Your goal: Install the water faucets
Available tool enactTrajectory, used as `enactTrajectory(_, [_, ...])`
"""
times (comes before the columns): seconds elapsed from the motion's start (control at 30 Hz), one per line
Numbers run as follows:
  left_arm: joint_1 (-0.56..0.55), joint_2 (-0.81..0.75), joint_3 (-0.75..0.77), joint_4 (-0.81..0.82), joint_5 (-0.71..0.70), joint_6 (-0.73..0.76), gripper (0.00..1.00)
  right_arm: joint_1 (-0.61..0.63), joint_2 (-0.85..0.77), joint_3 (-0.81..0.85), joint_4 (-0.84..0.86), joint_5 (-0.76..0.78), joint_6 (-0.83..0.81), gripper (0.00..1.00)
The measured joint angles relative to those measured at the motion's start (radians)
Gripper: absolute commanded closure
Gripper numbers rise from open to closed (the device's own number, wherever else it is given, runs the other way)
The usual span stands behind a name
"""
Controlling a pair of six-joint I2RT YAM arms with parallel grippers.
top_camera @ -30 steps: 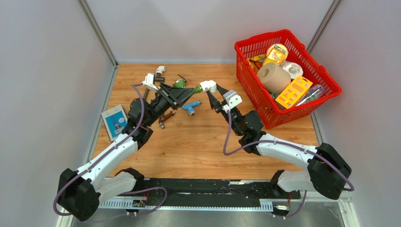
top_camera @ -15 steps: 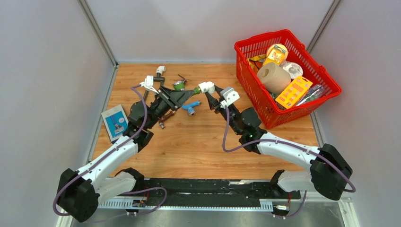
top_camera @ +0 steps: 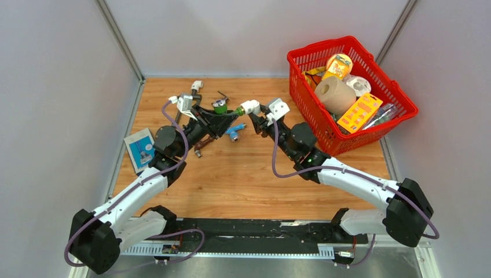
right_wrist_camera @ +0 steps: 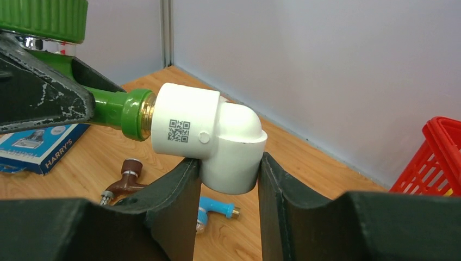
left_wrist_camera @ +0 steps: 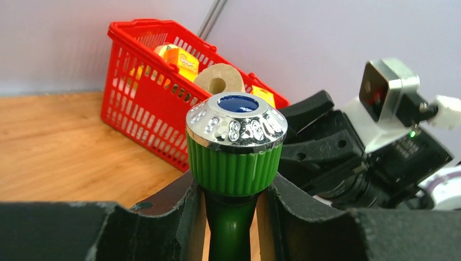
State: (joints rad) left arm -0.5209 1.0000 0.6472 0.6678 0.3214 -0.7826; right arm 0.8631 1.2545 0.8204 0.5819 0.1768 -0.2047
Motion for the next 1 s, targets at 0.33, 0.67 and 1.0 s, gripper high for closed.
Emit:
enactTrajectory(0.33, [-0.001,-0.038,0.022,-0.14,0.12,0.427,1.0,-0.01,-0.014,0.051,-0.204,-0.049,0.055,1.0])
enactTrajectory(0.67, [-0.002,-0.057,0.054,-0.358,0.239,0.836,1.0,-0.025,-0.014,0.078,-0.365,-0.107,0.093,1.0])
enactTrajectory(1.0, [-0.046,-0.092,0.115,-0.641,0.244,1.334,1.0,-0.057,-0.01,0.117,-0.506,-0.246,0.112,1.0])
